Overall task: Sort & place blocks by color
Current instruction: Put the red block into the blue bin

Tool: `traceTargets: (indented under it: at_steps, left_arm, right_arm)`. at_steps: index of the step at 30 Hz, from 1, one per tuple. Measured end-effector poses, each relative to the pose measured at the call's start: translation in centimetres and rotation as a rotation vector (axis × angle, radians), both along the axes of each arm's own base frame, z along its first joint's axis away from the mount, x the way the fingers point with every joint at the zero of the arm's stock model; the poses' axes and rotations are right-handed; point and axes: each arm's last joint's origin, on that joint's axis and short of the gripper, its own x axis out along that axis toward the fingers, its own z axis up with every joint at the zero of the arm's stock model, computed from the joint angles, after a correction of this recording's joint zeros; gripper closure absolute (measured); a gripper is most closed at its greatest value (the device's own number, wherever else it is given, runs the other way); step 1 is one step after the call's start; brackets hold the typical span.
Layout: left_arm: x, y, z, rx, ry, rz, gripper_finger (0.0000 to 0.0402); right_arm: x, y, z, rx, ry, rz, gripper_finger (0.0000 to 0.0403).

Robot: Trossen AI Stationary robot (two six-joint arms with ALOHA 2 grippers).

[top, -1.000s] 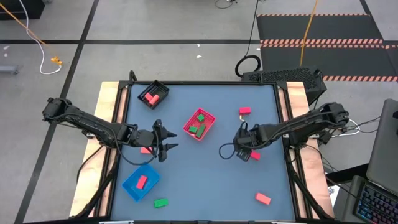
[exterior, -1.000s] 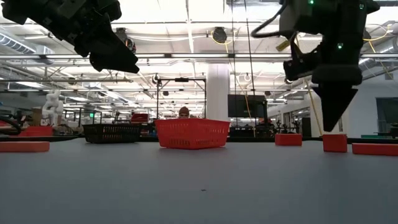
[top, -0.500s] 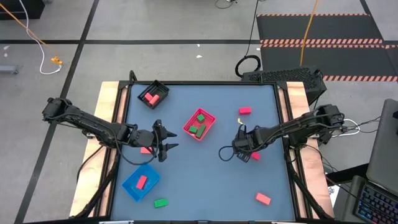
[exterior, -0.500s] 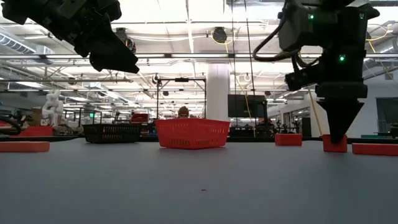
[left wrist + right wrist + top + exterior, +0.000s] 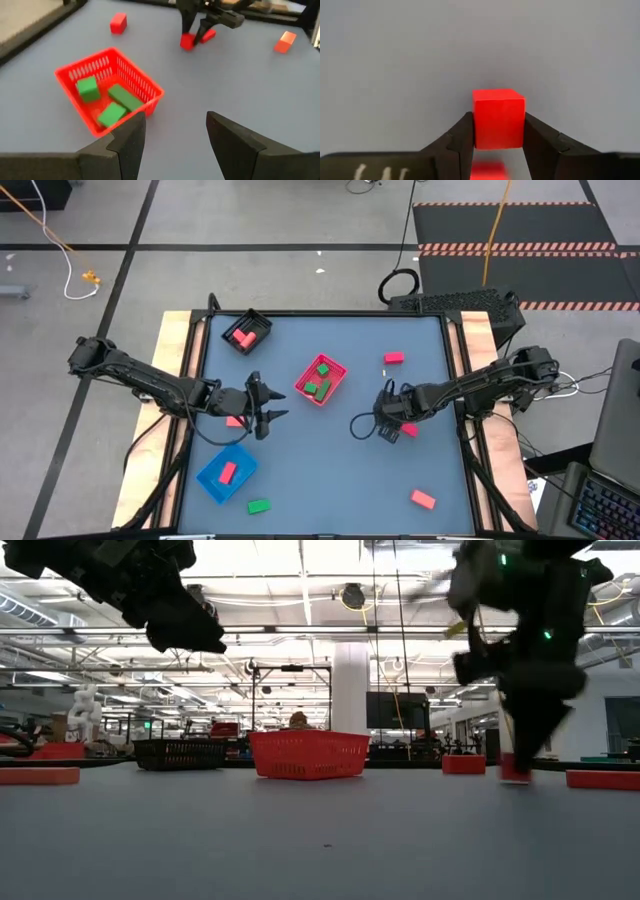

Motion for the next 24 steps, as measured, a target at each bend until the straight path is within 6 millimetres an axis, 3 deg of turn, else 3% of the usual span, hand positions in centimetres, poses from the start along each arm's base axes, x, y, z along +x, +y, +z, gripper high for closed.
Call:
traceTargets:
  at_steps: [9,13,18,24]
  left_arm:
    - [0.6,-1.1,2.2,0.349,-0.187,-0.171,0.019]
    - [0.5,-1.3,2.9,0.562,-0.199,-0.122,0.019]
    - [0.5,-1.5,3.2,0.763,-0.165,-0.089,0.019]
    - [1.5,-2.1,2.6,0.892,-0.171,-0.123,0.019]
  right_arm:
    - [4.5,0.1,6.2,-0.044,-0.759,0.187,0.028]
    - [6.0,-0.7,7.8,-0.059,-0.984,0.191,0.028]
    - [7.6,-1.8,8.0,-0.012,-1.145,0.174,0.028]
    - [9.4,-2.9,6.6,0.039,-1.247,0.155,0.028]
